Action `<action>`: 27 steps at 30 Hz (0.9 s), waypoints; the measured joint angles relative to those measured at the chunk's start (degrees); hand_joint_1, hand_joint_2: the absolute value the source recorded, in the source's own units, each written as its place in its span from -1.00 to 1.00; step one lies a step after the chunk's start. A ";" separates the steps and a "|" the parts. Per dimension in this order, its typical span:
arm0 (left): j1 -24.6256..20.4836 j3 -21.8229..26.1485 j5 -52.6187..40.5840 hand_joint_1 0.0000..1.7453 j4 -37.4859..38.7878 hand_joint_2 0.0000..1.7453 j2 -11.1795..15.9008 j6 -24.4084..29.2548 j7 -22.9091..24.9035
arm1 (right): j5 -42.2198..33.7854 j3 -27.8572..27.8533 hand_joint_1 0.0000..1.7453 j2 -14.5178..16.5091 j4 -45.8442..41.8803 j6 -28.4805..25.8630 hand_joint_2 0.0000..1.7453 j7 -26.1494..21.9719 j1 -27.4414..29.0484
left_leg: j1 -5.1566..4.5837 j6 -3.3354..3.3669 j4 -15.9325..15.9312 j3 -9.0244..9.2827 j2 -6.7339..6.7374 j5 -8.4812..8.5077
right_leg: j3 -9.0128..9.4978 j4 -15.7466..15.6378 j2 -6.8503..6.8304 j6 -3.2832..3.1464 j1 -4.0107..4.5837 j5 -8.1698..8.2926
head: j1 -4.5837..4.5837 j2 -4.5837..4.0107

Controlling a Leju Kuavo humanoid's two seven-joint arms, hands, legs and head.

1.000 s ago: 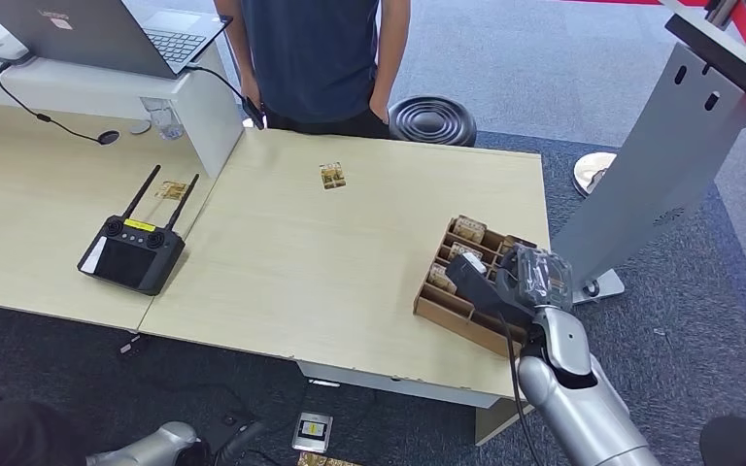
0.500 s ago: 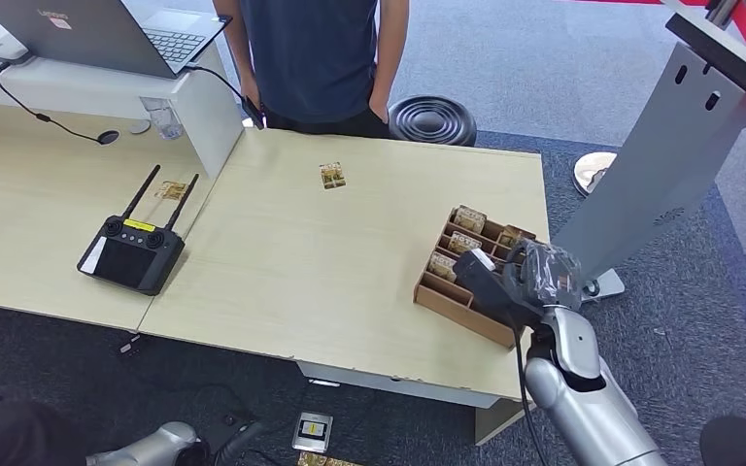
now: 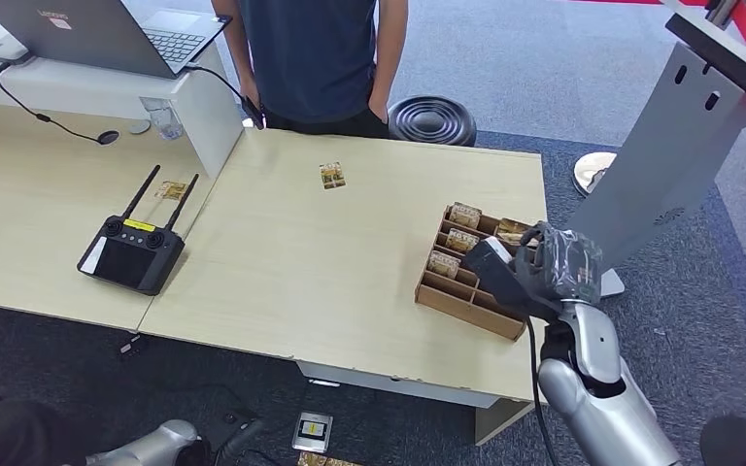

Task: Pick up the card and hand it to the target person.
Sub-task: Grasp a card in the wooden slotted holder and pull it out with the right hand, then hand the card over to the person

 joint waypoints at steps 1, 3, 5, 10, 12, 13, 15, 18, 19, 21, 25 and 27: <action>0.00 0.00 0.00 -1.00 0.00 -1.00 0.00 0.01 -0.04 | 0.13 -0.01 1.00 -0.01 -0.43 -0.05 1.00 -0.04 0.00 | 0.00 0.00 0.00 0.00 0.00 0.00 | 0.00 0.00 0.00 0.00 0.00 0.00 | 0.00 0.00; 0.01 0.00 0.00 -1.00 0.00 -1.00 0.00 0.01 -0.10 | 0.38 -0.05 1.00 -0.02 -1.38 -0.14 1.00 -0.10 0.00 | 0.00 0.00 0.00 -0.01 0.00 0.00 | 0.00 0.00 0.00 0.00 0.00 0.00 | 0.00 0.00; 0.00 0.00 0.00 -1.00 0.00 -1.00 0.00 0.02 -0.11 | 0.57 -0.11 1.00 -0.07 -2.36 -0.16 1.00 -0.14 0.00 | 0.00 0.00 0.00 -0.01 0.00 0.00 | 0.00 0.00 0.00 0.00 0.00 0.00 | 0.00 0.00; 0.00 0.00 0.00 -1.00 0.00 -1.00 0.00 0.03 -0.09 | 1.33 -0.41 1.00 -0.26 -5.25 -0.15 1.00 -0.34 0.06 | 0.00 0.00 0.00 0.00 0.00 0.00 | 0.00 0.00 0.00 0.00 0.00 0.00 | 0.00 0.00; -0.01 0.00 0.00 -1.00 0.00 -1.00 0.00 0.03 -0.09 | 1.73 -0.59 1.00 -0.27 -6.66 -0.15 1.00 -0.44 0.10 | 0.00 0.00 0.00 0.00 0.00 0.00 | 0.00 0.00 0.00 0.00 0.00 0.00 | 0.00 0.00; -0.01 0.00 0.00 -1.00 0.00 -1.00 0.00 0.04 -0.09 | 1.88 -0.64 1.00 -0.27 -7.39 -0.15 1.00 -0.49 0.11 | 0.00 0.00 0.00 0.00 0.00 0.00 | 0.00 0.00 0.00 0.00 0.00 0.00 | 0.00 0.00; -0.01 0.01 0.00 -1.00 0.00 -1.00 0.00 0.13 -0.11 | 2.11 -0.77 1.00 -0.26 -8.85 -0.16 1.00 -0.60 0.14 | 0.00 0.00 0.00 0.00 0.00 0.00 | 0.00 0.00 0.00 0.00 0.00 0.00 | 0.00 0.00; 0.00 0.05 0.00 -1.00 0.01 -1.00 0.00 0.34 -0.25 | 2.50 -0.92 1.00 -0.25 -11.09 -0.41 1.00 -1.02 0.17 | 0.00 0.00 0.00 0.00 0.00 0.00 | 0.00 0.00 0.00 0.00 0.00 0.00 | 0.00 0.00; 0.00 0.08 0.00 -1.00 0.01 -1.00 0.00 0.44 -0.31 | 2.64 -0.92 1.00 -0.23 -11.91 -0.57 1.00 -1.24 0.18 | 0.00 0.00 0.00 -0.01 0.00 0.00 | 0.00 0.00 0.00 0.00 0.00 0.00 | 0.00 0.00; 0.04 0.13 0.00 -1.00 0.02 -1.00 0.01 0.64 -0.43 | 2.81 -0.92 1.00 -0.19 -13.61 -0.81 1.00 -1.62 0.20 | 0.00 0.00 0.00 -0.01 -0.01 0.00 | 0.01 0.01 0.00 0.00 0.00 0.00 | 0.00 0.00; 0.29 0.33 0.00 -1.00 0.02 -1.00 0.04 0.80 -0.77 | 2.79 -0.92 1.00 -0.07 -16.77 -1.10 1.00 -2.36 0.25 | 0.00 0.00 0.00 -0.01 -0.01 0.00 | 0.01 0.00 0.00 0.00 0.00 0.00 | 0.00 0.00; 0.46 0.61 0.00 -1.00 0.02 -1.00 0.07 0.85 -0.93 | 2.42 -0.92 1.00 0.04 -18.28 -1.30 1.00 -3.04 0.27 | 0.00 0.00 0.00 -0.01 -0.01 0.00 | 0.01 0.00 0.00 0.00 0.00 0.00 | 0.00 0.00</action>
